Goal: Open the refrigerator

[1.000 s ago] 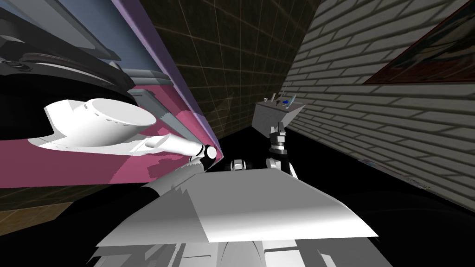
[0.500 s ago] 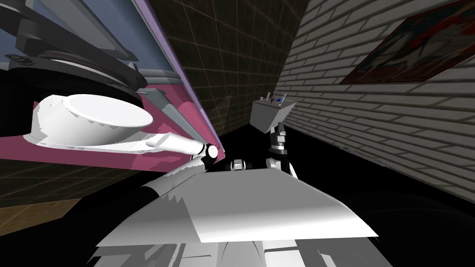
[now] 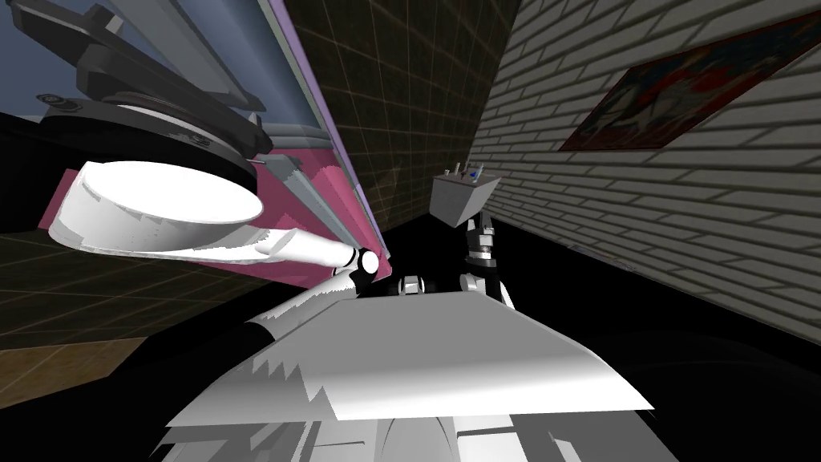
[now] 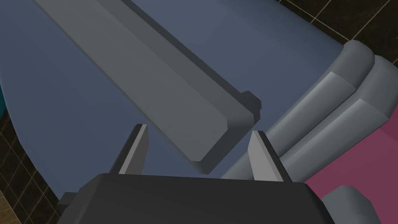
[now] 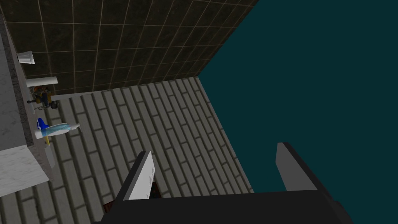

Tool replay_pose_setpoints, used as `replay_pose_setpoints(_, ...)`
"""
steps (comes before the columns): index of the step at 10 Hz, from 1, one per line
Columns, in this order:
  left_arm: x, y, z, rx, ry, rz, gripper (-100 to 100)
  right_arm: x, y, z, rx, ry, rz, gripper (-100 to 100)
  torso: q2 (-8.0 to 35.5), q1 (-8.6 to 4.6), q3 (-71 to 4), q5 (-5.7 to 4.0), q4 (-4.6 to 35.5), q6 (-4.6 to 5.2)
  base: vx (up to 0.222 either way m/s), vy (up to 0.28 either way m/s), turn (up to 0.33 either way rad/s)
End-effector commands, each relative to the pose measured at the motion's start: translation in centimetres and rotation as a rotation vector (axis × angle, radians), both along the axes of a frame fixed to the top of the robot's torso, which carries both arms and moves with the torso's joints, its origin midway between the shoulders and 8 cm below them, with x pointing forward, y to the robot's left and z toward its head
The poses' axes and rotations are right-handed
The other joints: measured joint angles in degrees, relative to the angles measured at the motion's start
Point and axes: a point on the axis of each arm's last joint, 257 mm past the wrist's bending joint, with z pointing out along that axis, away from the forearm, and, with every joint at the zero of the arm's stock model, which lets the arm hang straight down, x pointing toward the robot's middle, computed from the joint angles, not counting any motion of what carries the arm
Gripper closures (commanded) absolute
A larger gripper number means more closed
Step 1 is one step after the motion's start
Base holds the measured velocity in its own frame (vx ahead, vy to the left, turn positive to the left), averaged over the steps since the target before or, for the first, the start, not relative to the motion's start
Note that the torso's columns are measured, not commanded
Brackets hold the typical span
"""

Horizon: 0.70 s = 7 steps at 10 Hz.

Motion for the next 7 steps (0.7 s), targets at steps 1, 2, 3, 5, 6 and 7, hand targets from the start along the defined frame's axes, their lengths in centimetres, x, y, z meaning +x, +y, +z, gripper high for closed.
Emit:
replay_pose_setpoints(1,0.1,-1.2,0.2,-0.001,-0.008,-0.045,100,0.0,0.0,0.0,0.0,0.0,0.0,0,0.3,0.27,0.2,0.09,0.0,0.01,-0.212,0.129,-0.091)
replay_pose_setpoints(2,0.1,-1.9,0.3,-0.002,-0.01,-0.074,100,0.0,0.0,0.0,0.0,0.0,0.0,0,0.4,0.31,0.4,0.23,0.1,-0.22,-0.227,0.098,-0.055)
replay_pose_setpoints(3,0.1,-2.7,0.4,-0.003,-0.013,-0.103,100,0.0,0.0,0.0,0.0,0.0,0.0,0,0.5,0.34,0.5,0.24,0.1,-0.24,-0.304,0.126,-0.088)
replay_pose_setpoints(5,0.1,-3.5,0.5,-0.003,-0.014,-0.132,100,0.0,0.0,0.0,0.0,0.0,0.0,0,0.5,0.31,0.5,0.28,0.1,-0.31,-0.226,0.115,-0.059)
replay_pose_setpoints(6,0.1,-4.2,0.5,-0.004,-0.016,-0.162,100,0.0,0.0,0.0,0.0,0.0,0.0,0,0.4,0.45,0.3,0.25,0.2,-0.29,-0.294,0.142,-0.111)
replay_pose_setpoints(7,0.1,-5.0,0.6,-0.004,-0.017,-0.191,100,0.0,0.0,0.0,0.0,0.0,0.0,0,0.6,0.48,0.4,0.28,0.2,-0.26,-0.293,0.142,-0.11)
